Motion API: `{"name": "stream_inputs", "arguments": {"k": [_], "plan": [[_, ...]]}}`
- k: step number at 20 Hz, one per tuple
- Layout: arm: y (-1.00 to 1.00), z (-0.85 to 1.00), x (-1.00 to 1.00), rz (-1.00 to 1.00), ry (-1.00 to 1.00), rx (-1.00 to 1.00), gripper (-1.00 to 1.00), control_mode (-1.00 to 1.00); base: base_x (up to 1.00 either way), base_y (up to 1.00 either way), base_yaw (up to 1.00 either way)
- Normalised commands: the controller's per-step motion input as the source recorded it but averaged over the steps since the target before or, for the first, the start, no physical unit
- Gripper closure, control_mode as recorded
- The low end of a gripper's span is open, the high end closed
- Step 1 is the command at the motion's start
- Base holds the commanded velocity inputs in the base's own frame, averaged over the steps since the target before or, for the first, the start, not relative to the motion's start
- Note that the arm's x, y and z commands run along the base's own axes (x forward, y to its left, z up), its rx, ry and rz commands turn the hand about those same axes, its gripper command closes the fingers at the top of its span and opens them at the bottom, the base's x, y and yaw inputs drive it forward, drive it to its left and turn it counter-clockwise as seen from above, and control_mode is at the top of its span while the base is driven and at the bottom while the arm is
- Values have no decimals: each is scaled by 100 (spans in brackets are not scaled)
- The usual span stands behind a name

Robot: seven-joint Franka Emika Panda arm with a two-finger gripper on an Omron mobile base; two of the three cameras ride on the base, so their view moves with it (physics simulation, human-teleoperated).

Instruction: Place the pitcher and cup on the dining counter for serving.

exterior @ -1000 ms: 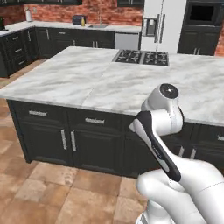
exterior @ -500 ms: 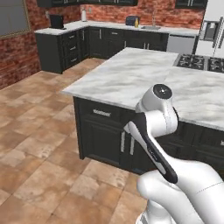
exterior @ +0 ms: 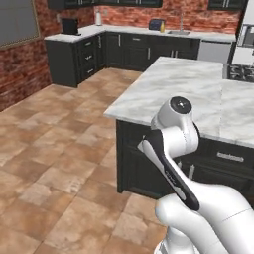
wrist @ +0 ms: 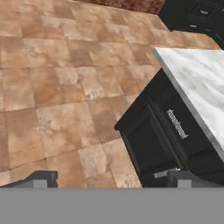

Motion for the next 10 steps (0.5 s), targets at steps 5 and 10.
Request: {"name": "stream_inputs", "arguments": {"k": [5,10], "plan": [[0,0,0,0,0,0,-100,100,100,100,-34],[0,0,0,0,0,0,-100,100,100,100,-49]]}}
